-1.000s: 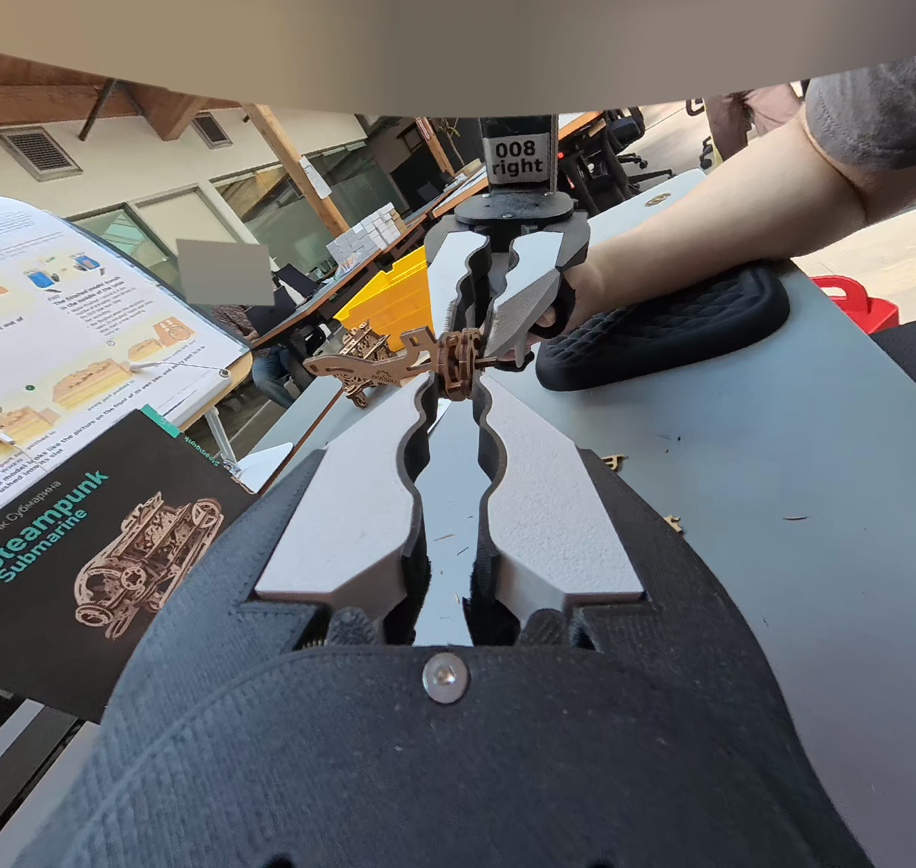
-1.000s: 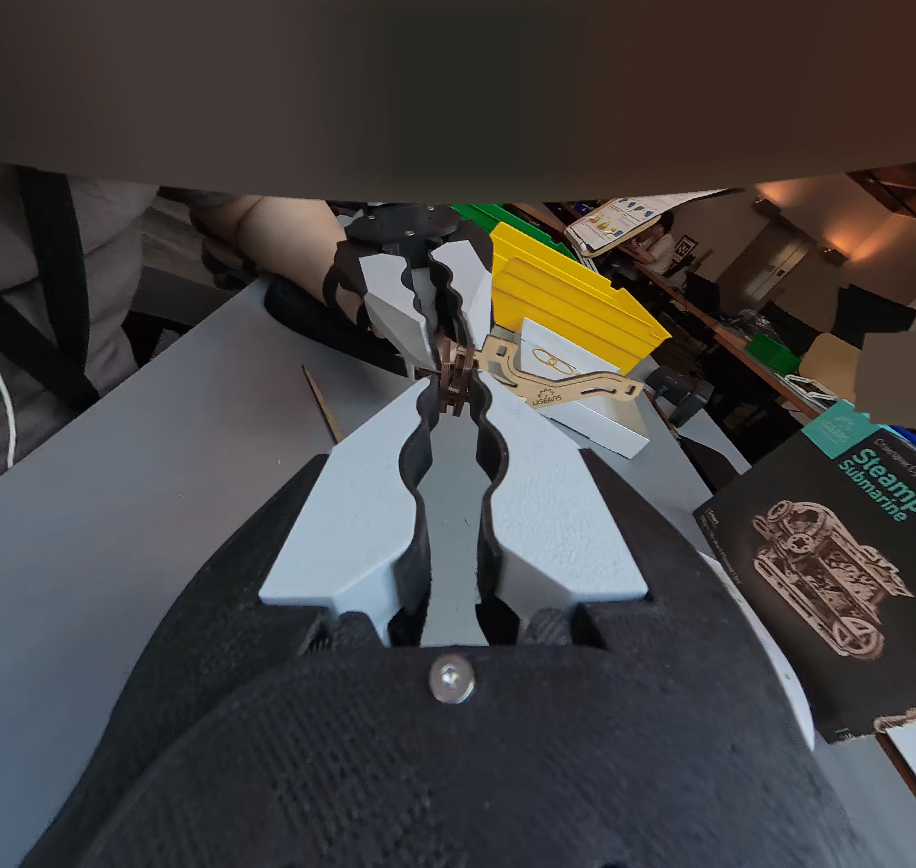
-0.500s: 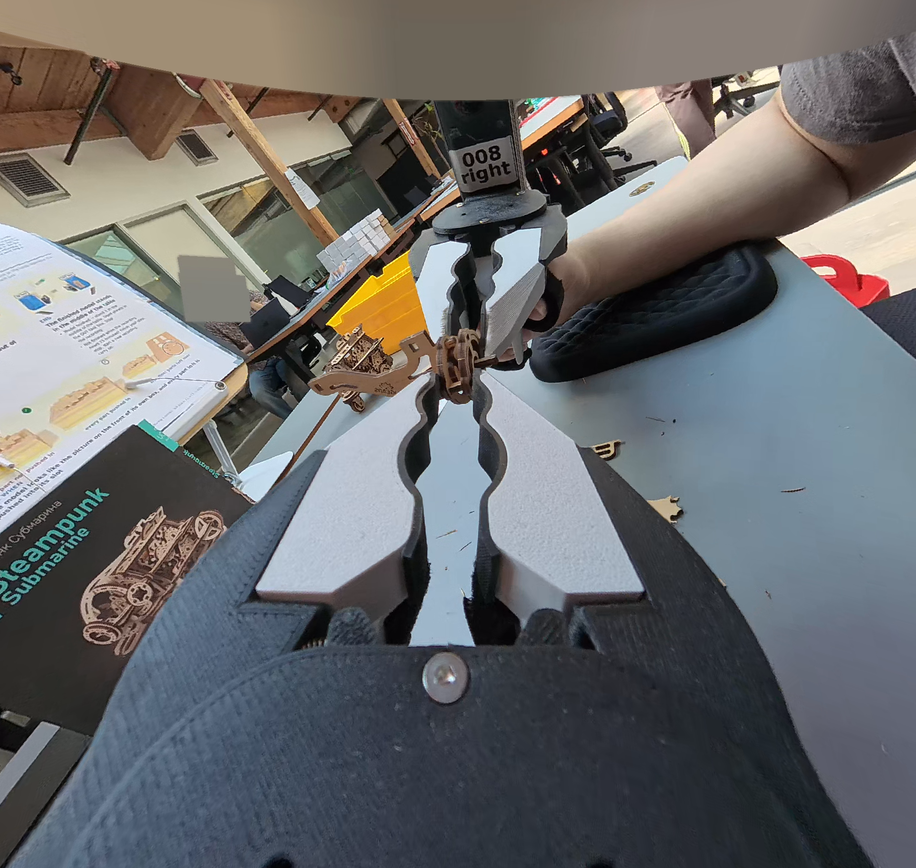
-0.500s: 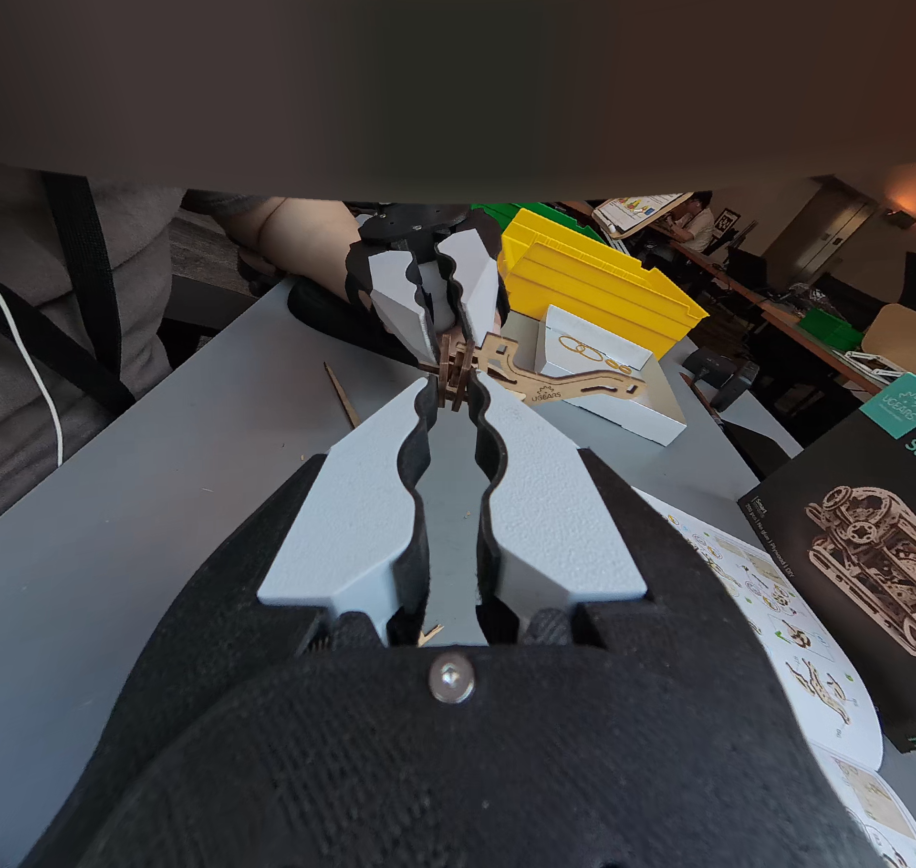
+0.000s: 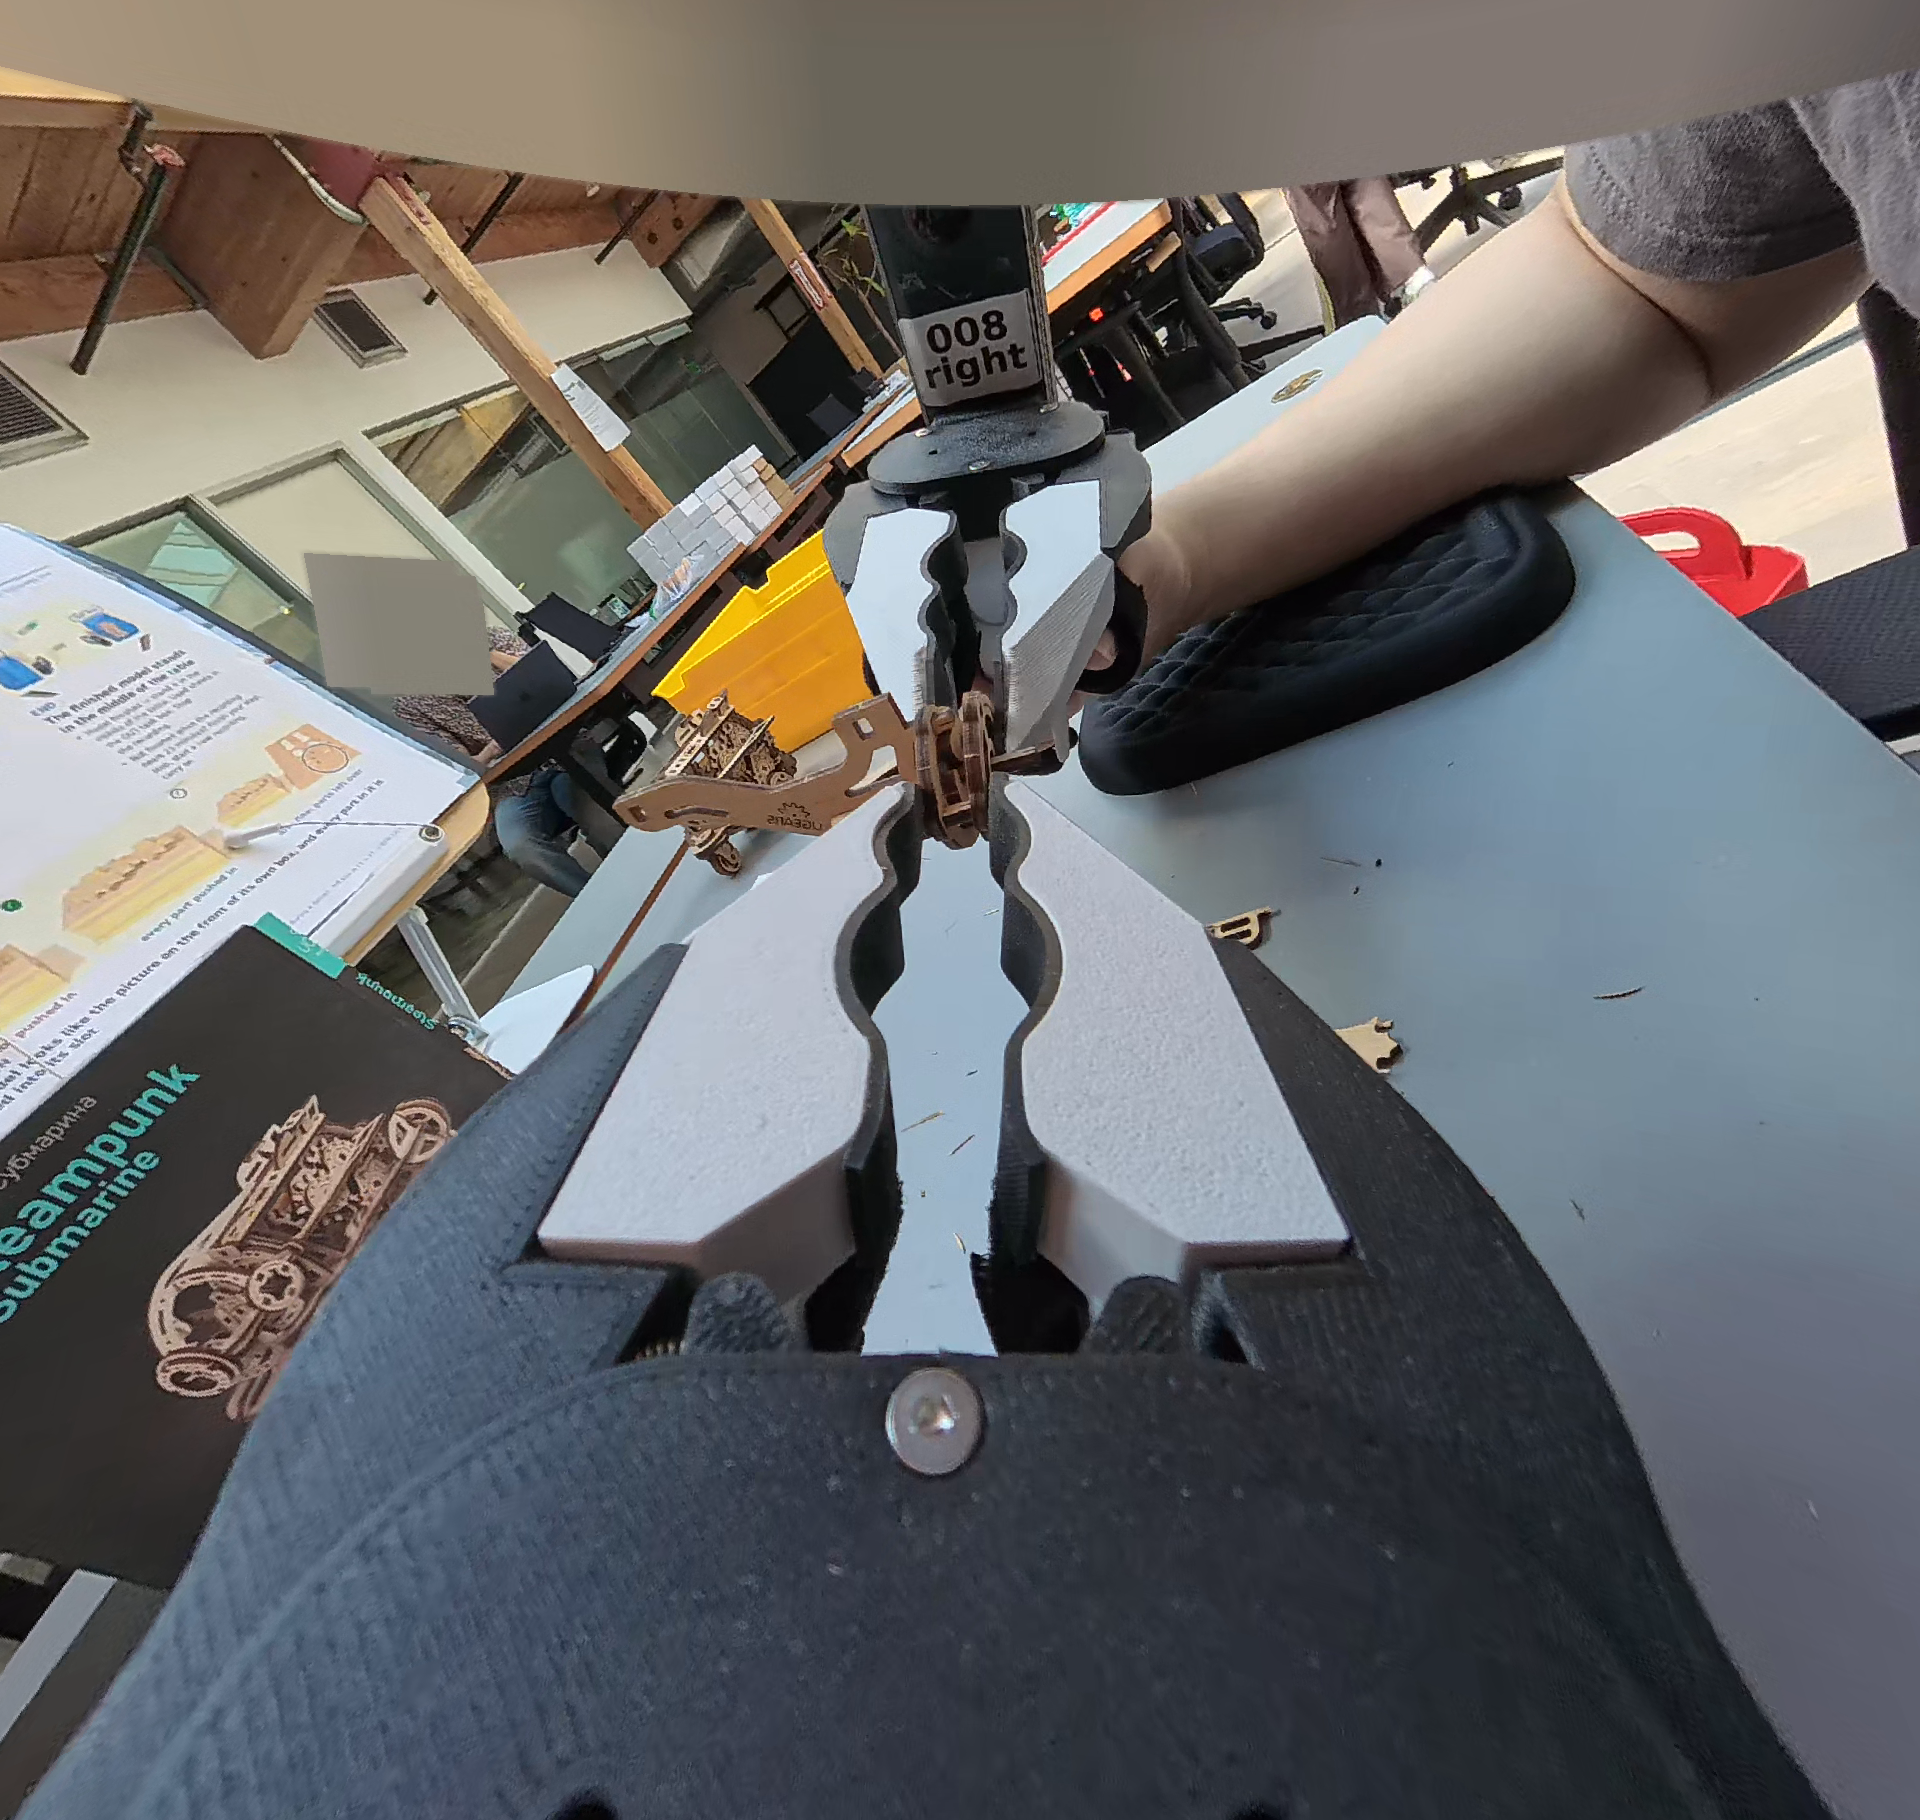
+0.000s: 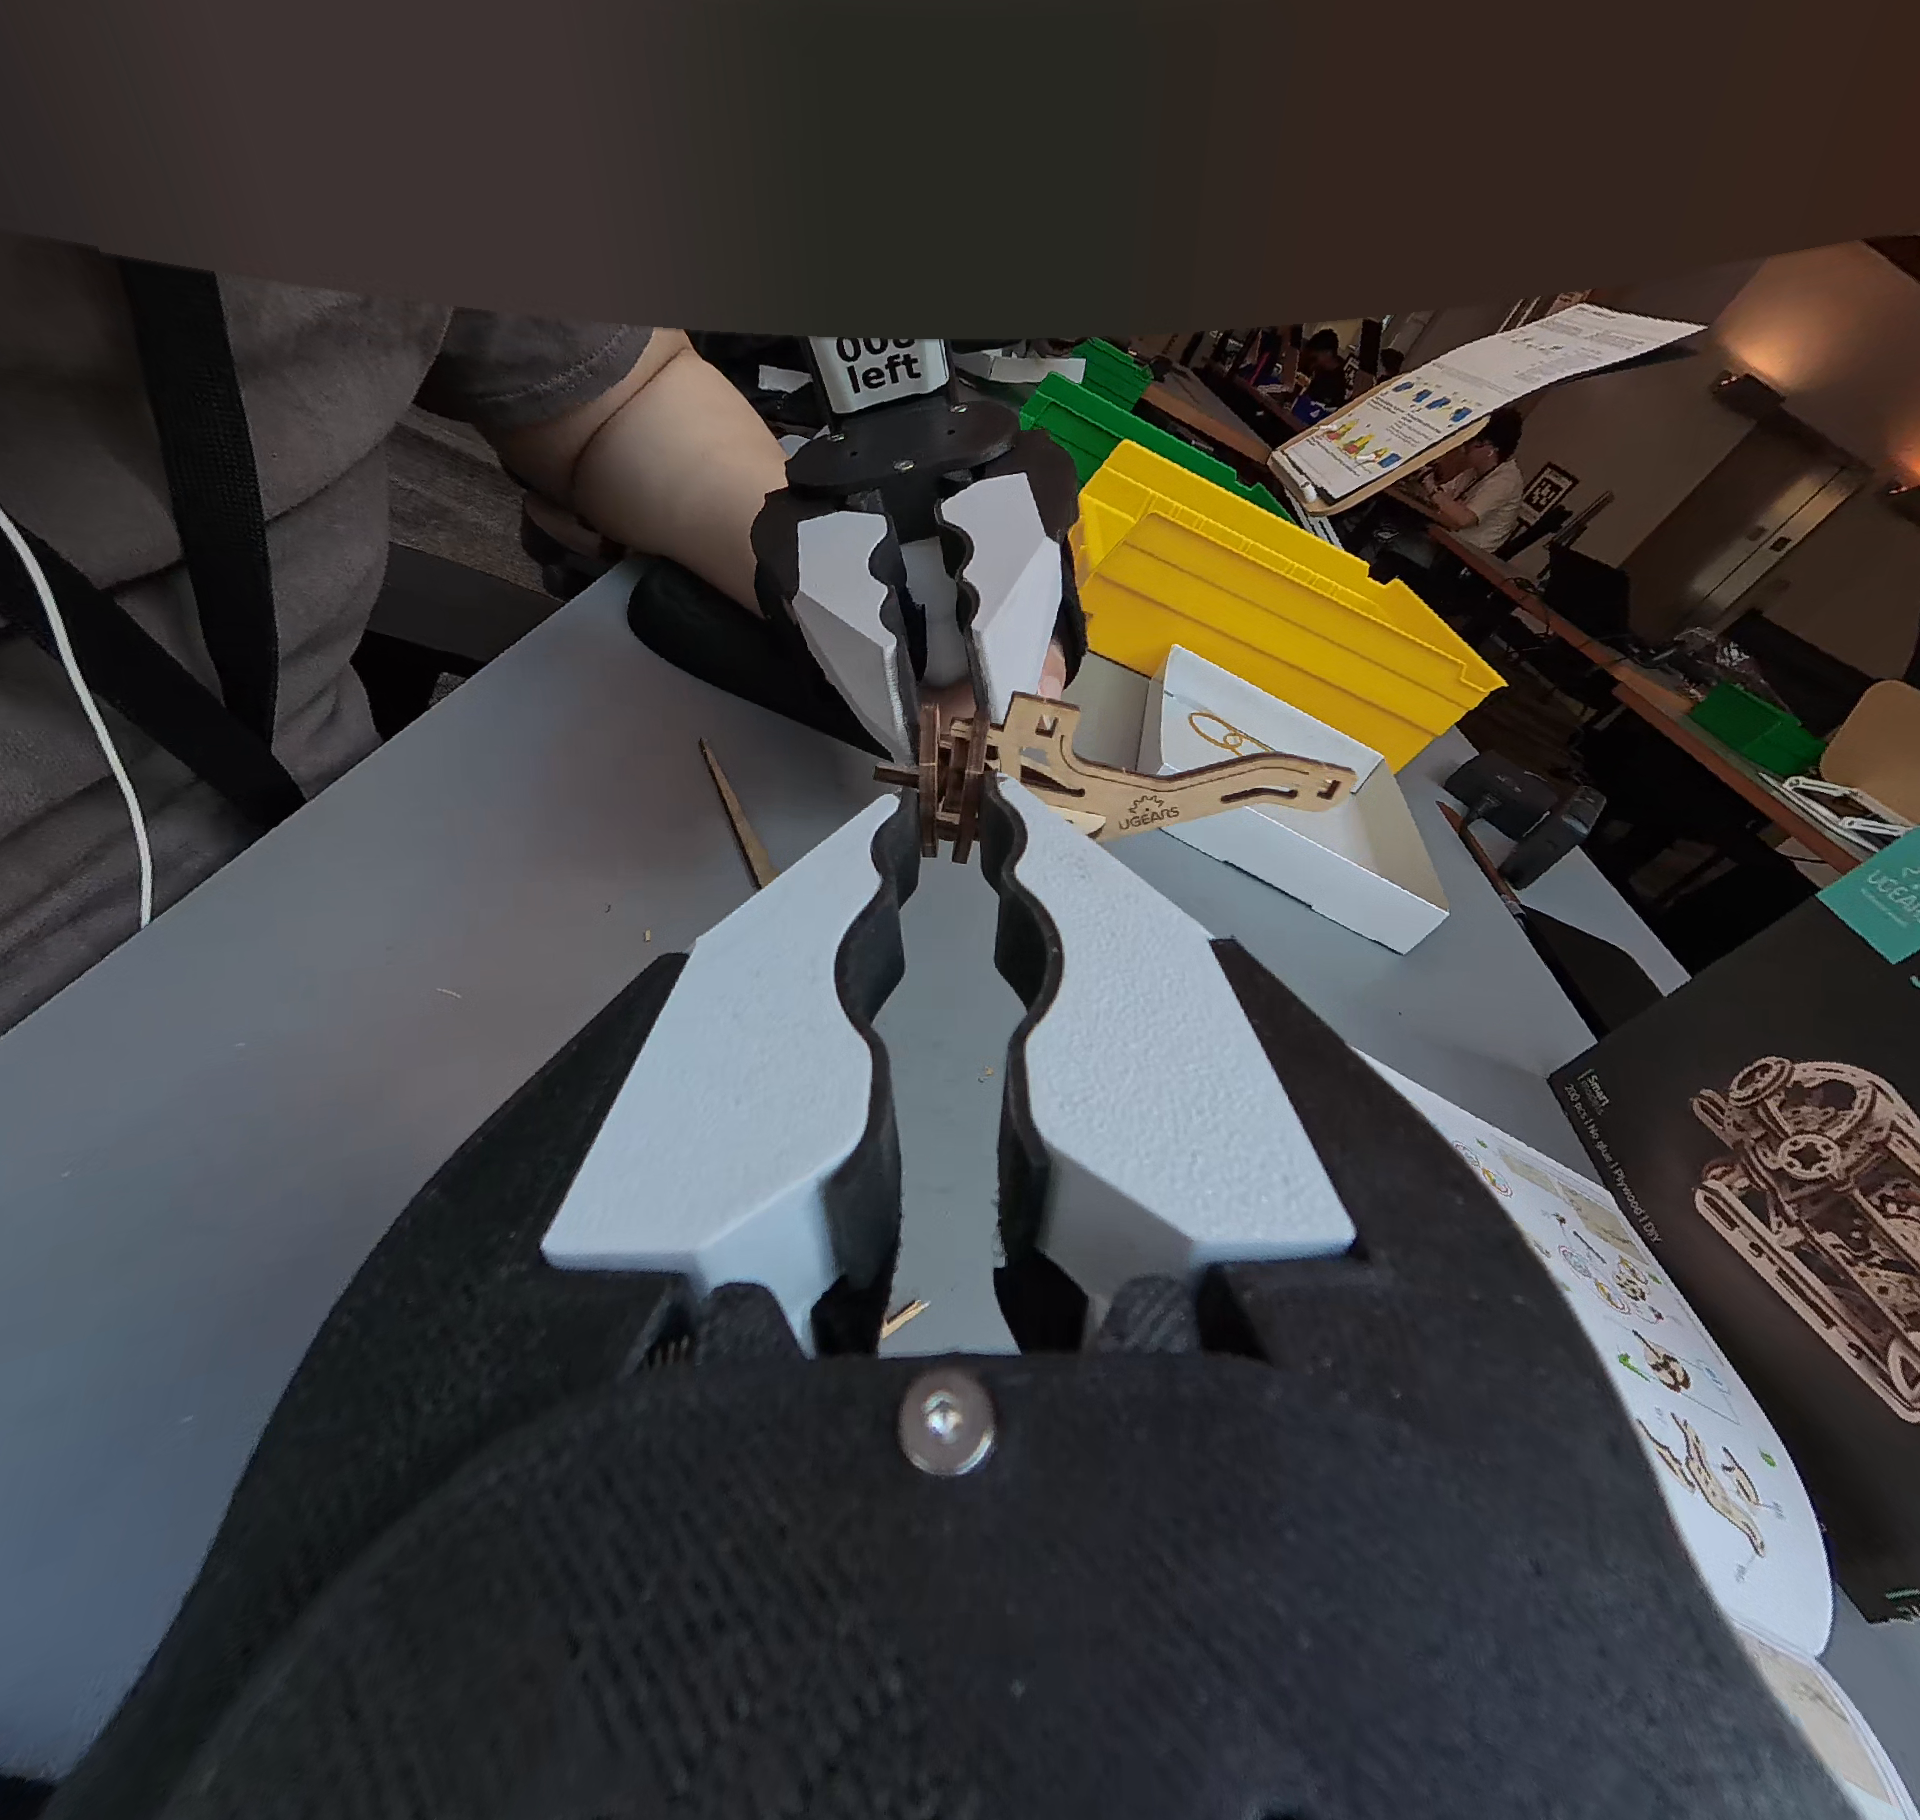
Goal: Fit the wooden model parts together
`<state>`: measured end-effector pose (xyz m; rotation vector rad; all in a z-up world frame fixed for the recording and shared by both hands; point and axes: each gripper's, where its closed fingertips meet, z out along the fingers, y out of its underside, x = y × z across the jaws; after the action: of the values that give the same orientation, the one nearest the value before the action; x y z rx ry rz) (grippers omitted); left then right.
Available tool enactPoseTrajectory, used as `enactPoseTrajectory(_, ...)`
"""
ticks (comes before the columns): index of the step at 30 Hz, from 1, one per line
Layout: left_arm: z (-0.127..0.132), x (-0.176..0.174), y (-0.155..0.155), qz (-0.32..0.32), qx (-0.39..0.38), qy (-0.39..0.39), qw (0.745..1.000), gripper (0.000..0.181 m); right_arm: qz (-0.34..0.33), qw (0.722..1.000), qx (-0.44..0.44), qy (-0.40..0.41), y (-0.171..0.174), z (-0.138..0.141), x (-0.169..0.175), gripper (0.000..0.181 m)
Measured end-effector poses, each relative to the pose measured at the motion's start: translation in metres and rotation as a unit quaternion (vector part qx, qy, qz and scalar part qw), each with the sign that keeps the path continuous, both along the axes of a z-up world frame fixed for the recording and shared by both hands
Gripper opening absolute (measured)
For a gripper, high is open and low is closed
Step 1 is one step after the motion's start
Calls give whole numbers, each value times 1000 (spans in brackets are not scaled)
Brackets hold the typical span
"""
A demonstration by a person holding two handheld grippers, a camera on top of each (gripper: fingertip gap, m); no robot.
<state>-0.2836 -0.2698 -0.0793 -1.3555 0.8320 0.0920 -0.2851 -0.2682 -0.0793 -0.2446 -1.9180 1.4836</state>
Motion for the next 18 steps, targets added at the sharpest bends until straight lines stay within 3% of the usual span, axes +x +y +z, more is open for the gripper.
enactPoseTrajectory(8, -2, 1, -3, 31, 64, 118, 991, 10, -7, 998, 36, 43, -2, 0, 2, 11)
enactPoseTrajectory(18, -6, 4, -5, 22, 73, 142, 987, 11, -8, 995, 74, 66, -5, -3, 4, 10)
